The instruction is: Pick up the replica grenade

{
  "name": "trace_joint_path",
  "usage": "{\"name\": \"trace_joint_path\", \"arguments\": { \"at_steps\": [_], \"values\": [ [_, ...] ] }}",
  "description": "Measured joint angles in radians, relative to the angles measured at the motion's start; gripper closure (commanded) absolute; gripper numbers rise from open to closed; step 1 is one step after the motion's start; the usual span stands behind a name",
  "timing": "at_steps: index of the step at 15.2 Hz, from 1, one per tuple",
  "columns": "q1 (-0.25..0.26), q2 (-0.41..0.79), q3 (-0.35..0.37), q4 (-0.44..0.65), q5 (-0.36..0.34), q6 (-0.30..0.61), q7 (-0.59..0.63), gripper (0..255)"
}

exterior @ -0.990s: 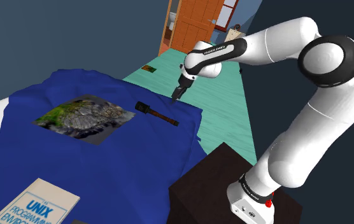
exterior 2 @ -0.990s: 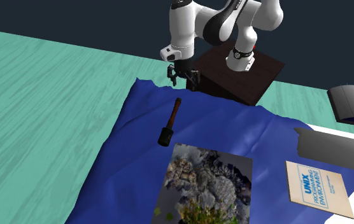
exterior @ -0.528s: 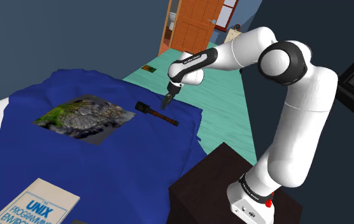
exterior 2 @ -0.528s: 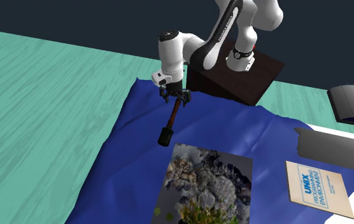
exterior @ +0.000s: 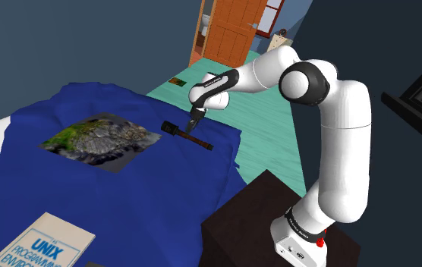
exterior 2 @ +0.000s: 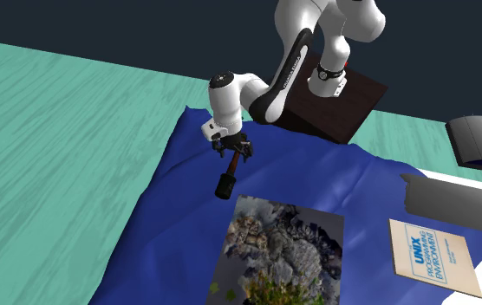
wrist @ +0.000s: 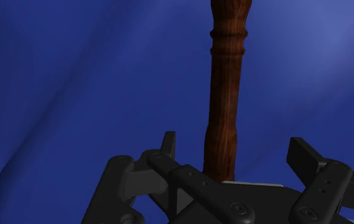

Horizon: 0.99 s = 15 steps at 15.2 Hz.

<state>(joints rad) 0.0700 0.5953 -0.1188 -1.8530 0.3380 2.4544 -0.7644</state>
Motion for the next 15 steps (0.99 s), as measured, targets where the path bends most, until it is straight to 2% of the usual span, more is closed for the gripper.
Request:
{"name": "trace_joint_path", "arguments": {
  "at_steps": [5,6,15],
  "values": [
    [-0.009,0.053,0.012,0.010,0.015,0.042,-0.017,0],
    [-0.008,0.056,0.013,0.011,0.016,0.044,-0.017,255],
    [-0.008,0.058,0.014,0.009,0.017,0.049,-0.017,255]
  ]
}}
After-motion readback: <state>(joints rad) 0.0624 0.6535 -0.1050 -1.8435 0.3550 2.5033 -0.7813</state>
